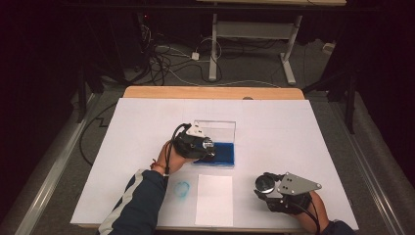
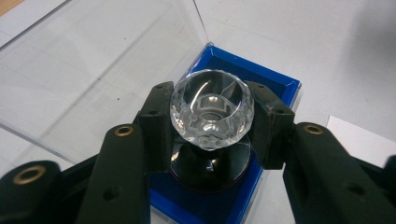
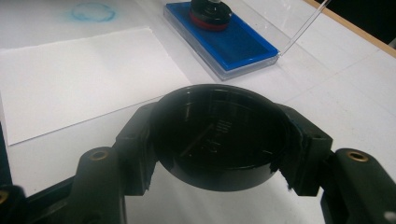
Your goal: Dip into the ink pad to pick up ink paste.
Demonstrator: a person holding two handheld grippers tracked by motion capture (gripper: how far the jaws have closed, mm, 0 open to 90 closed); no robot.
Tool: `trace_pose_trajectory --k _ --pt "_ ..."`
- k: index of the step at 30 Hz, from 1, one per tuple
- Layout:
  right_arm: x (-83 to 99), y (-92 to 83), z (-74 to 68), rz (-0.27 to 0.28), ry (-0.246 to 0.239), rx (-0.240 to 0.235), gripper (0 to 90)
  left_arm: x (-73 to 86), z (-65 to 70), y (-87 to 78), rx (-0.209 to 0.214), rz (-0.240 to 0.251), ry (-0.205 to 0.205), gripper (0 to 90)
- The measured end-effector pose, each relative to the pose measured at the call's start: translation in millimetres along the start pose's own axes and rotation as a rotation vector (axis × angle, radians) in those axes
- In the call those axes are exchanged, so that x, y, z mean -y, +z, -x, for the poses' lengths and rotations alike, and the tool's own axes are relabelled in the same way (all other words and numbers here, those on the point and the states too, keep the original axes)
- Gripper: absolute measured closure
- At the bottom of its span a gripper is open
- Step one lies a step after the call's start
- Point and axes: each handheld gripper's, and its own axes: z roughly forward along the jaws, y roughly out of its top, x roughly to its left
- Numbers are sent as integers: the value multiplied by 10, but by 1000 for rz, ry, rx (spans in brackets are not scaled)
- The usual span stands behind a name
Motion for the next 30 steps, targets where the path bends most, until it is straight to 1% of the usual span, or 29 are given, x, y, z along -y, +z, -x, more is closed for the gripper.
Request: trace_pose_trajectory --k 2,6,7,11,13,17,19,23,26,30 --pt "1 4 -2 -3 -2 -4 387 23 -6 -2 0 8 -5 540" --pt "2 4 -8 -4 -3 -5 387 94 -20 0 10 48 -29 542" --pt "2 2 -7 -3 -4 -4 387 97 -10 3 3 51 -25 542" --pt "6 -1 -5 -7 -3 -3 386 97 -6 -3 1 43 -1 542" --pt "4 -3 -9 -6 -5 -4 387 103 -12 -14 1 39 0 543" --pt "13 -7 -2 -7 0 -3 387 103 -12 1 -2 46 -16 543" --pt "13 -8 -7 -11 -1 -4 387 80 6 16 -14 39 -13 542" --pt "10 -5 -9 -10 -5 -5 386 85 -4 14 -4 38 -24 543" --pt "9 1 -7 -13 -2 -5 386 66 14 22 -18 27 -16 542" --pt "7 6 -11 -14 -3 -6 387 71 2 24 -13 31 -30 543"
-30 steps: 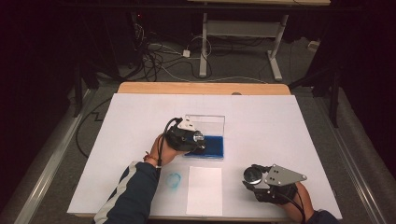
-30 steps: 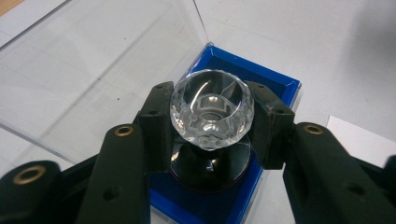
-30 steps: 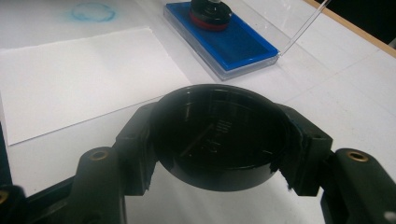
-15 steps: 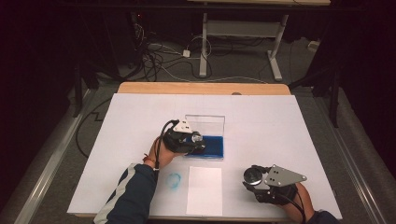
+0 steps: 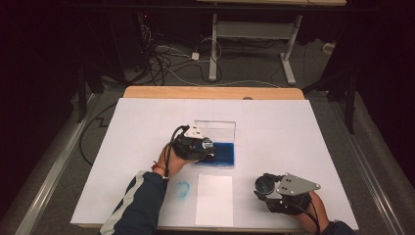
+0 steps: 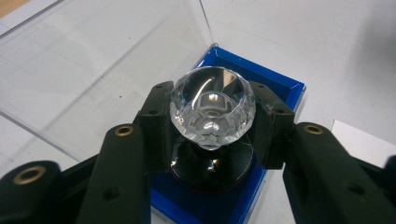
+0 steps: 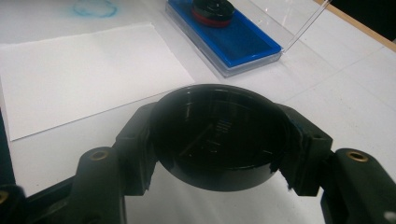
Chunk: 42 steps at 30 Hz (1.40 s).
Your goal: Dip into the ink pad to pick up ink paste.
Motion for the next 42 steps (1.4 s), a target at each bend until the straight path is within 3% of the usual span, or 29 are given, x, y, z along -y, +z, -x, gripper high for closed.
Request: trace_pose_trajectory --k 10,20,25,32,42 --pt "2 0 5 1 1 0 387 -28 36 10 -20 -21 20 542" --pt "2 -5 7 4 4 5 386 -8 26 15 -15 -9 4 542" --pt "-6 -14 9 9 7 10 386 -40 15 1 -9 -34 4 542" --pt "-1 -16 22 12 6 10 386 -102 42 3 -24 -58 23 542" --pt "0 -38 34 18 8 18 386 -209 85 -89 -32 -51 50 541"
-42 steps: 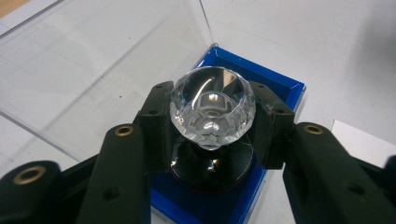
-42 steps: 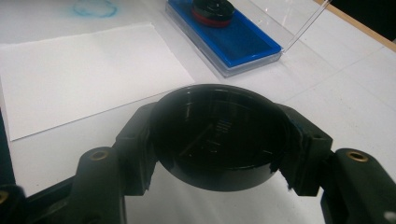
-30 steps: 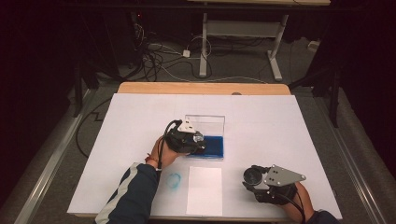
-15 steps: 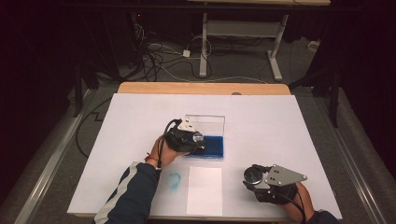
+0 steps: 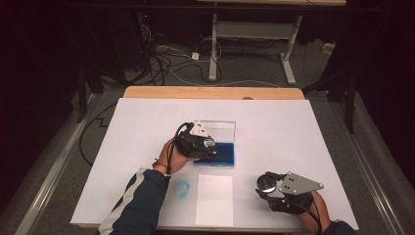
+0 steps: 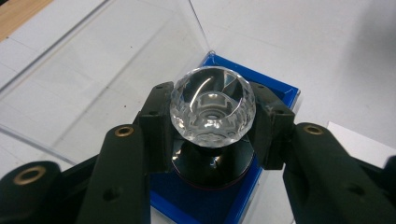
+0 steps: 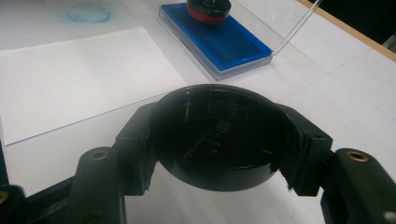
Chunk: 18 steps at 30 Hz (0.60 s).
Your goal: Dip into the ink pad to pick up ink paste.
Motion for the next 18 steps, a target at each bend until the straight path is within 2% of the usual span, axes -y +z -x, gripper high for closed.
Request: trace_pose_trajectory --k 12,18 --pt "-24 15 37 10 9 8 386 -2 -20 -246 -24 67 -10 541" --pt "2 53 43 -4 12 -1 386 31 -9 -382 -25 107 -9 541"
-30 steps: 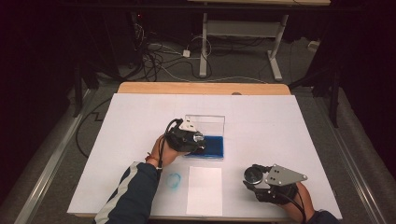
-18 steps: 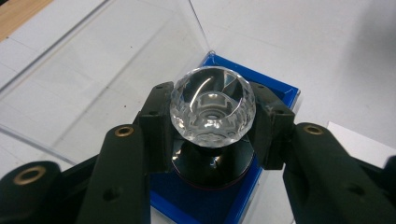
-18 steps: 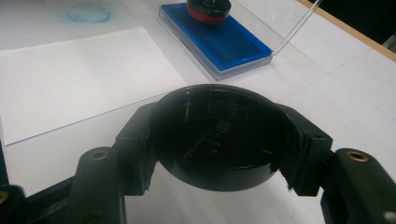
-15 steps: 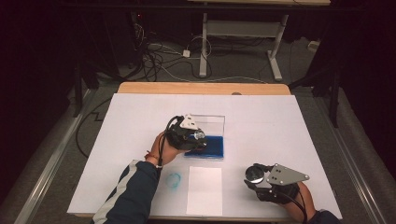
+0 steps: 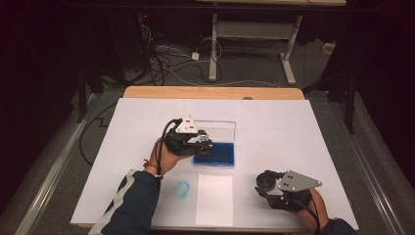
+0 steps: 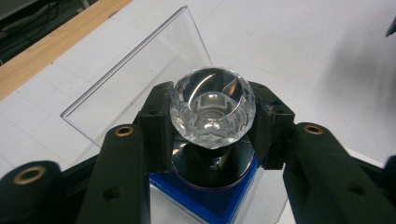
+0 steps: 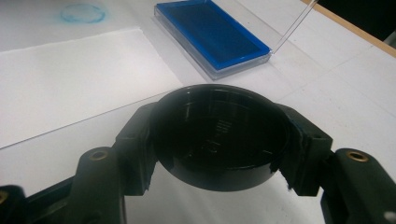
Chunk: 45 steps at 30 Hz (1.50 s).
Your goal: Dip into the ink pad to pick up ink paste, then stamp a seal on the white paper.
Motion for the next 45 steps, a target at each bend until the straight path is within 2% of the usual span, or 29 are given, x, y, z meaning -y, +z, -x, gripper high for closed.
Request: trace_pose_trajectory --k 12,14,21,25,30,32,41,45 --pt "3 -11 -33 2 1 2 386 28 97 -210 11 47 33 541" --pt "0 -9 -34 3 2 1 387 43 104 -250 11 63 28 541" --pt "-5 20 -35 -2 -2 -4 386 41 164 -318 21 52 63 541" --pt "-6 6 -38 0 -4 -2 387 43 189 -337 22 39 66 541" --pt "5 -18 -34 0 0 4 387 53 241 -385 35 49 73 541" --pt "6 -19 -32 0 1 6 386 54 273 -386 32 40 87 541" --pt "5 -23 -36 0 -1 10 386 64 380 -454 43 71 113 541" --pt "16 -26 -32 -4 -2 11 387 44 438 -469 56 70 132 541"
